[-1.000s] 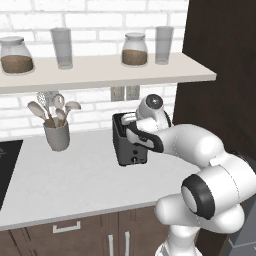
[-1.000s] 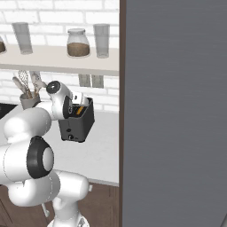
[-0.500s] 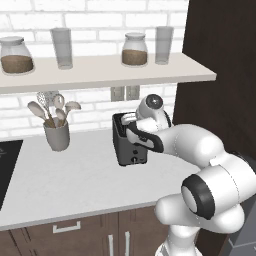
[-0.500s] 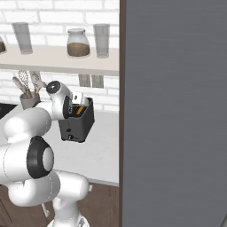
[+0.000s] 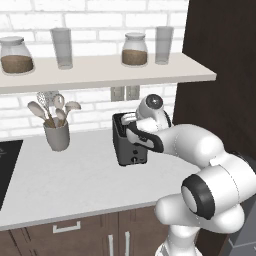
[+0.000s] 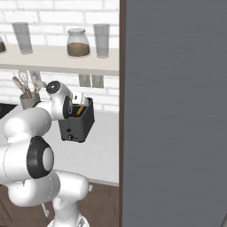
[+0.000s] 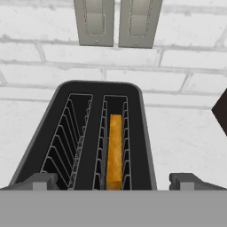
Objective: Start the toaster. Once the lever pops up, take the bread to the plate on the dining counter.
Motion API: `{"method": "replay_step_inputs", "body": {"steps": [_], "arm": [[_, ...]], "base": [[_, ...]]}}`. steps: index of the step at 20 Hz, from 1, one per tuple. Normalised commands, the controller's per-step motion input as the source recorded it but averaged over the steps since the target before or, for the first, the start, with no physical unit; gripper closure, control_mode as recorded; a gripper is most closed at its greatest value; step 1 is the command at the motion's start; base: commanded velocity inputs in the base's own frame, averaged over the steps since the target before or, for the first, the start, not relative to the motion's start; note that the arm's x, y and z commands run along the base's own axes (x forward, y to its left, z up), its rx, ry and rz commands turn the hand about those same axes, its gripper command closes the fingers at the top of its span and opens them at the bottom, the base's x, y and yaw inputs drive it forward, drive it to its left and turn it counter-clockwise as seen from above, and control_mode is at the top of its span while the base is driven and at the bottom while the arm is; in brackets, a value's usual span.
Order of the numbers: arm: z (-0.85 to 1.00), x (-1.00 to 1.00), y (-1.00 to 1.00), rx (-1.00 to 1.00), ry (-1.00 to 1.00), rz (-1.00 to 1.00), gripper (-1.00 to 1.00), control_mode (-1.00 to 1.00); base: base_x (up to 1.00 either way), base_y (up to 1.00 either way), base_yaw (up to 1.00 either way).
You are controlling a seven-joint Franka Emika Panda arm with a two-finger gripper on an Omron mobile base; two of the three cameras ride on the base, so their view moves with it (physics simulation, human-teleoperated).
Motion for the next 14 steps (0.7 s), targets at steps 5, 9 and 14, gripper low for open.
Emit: {"method": "replay_step_inputs", "body": {"steps": [5, 9, 14], "arm": [[0.00, 0.00, 0.00, 0.00, 0.00, 0.00, -1.00, -1.00], [0.00, 0.00, 0.00, 0.00, 0.00, 0.00, -1.00, -1.00], [0.00, 0.00, 0.00, 0.00, 0.00, 0.00, -1.00, -1.00]], "base": [[0.00, 0.00, 0.00], [0.00, 0.00, 0.00], [0.00, 0.00, 0.00]]}}
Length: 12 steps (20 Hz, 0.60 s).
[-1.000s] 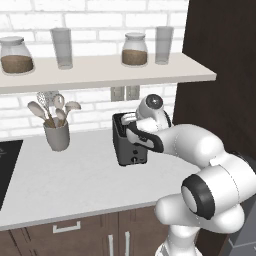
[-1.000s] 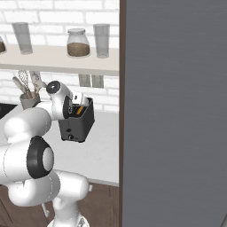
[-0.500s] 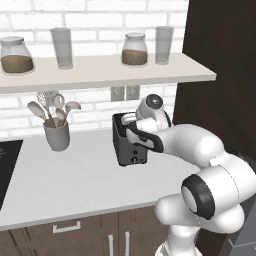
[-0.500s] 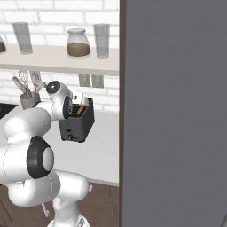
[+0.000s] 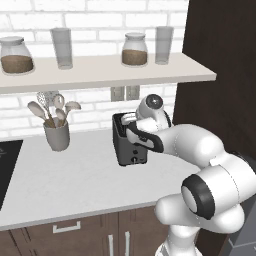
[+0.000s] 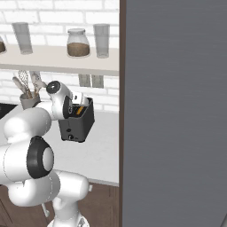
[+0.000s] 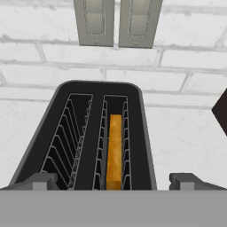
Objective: Start the toaster. Once the lever pops up, take the bread to the plate on the dining counter.
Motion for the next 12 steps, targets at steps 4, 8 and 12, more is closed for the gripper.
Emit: {"method": "replay_step_inputs", "body": {"steps": [4, 8, 12], "arm": [[0.00, 0.00, 0.00, 0.00, 0.00, 0.00, -1.00, -1.00], [0.00, 0.00, 0.00, 0.00, 0.00, 0.00, -1.00, -1.00], [0.00, 0.00, 0.00, 0.00, 0.00, 0.00, -1.00, -1.00]], "base": [[0.00, 0.00, 0.00], [0.00, 0.00, 0.00], [0.00, 0.00, 0.00]]}}
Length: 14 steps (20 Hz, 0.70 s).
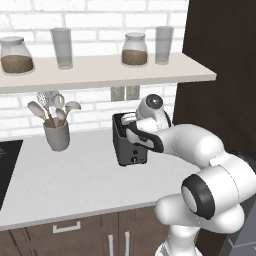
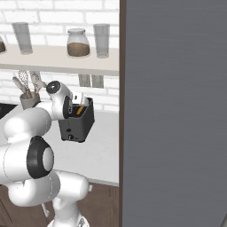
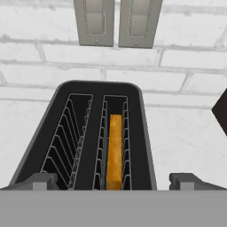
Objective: Start the toaster. Once the lever pops up, take the bread to the plate on the dining counter.
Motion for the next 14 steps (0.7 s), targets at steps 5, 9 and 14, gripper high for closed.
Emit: {"method": "replay_step_inputs", "body": {"steps": [5, 9, 14], "arm": [[0.00, 0.00, 0.00, 0.00, 0.00, 0.00, -1.00, -1.00], [0.00, 0.00, 0.00, 0.00, 0.00, 0.00, -1.00, -1.00], [0.00, 0.00, 0.00, 0.00, 0.00, 0.00, -1.00, -1.00]], "base": [[0.00, 0.00, 0.00], [0.00, 0.00, 0.00], [0.00, 0.00, 0.00]]}}
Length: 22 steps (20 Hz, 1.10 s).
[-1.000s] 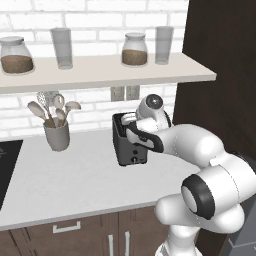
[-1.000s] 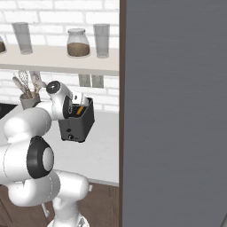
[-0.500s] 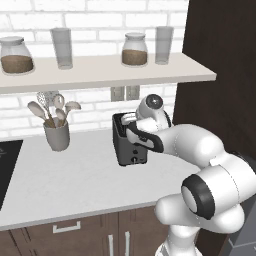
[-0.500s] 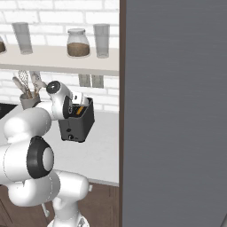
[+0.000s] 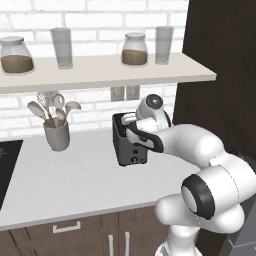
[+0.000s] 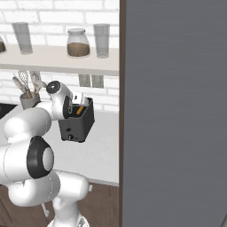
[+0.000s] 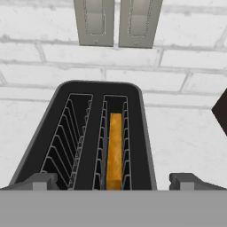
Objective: Start the toaster. Once the lever pops up, take the bread to the plate on the dining counter.
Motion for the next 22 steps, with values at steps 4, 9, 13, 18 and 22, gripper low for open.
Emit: {"method": "replay_step_inputs", "body": {"steps": [4, 9, 13, 18, 22], "arm": [[0.00, 0.00, 0.00, 0.00, 0.00, 0.00, -1.00, -1.00], [0.00, 0.00, 0.00, 0.00, 0.00, 0.00, -1.00, -1.00], [0.00, 0.00, 0.00, 0.00, 0.00, 0.00, -1.00, -1.00], [0.00, 0.00, 0.00, 0.00, 0.00, 0.00, -1.00, -1.00], [0.00, 0.00, 0.00, 0.00, 0.00, 0.00, -1.00, -1.00]], "base": [[0.00, 0.00, 0.00], [0.00, 0.00, 0.00], [0.00, 0.00, 0.00], [0.00, 0.00, 0.00], [0.00, 0.00, 0.00]]}}
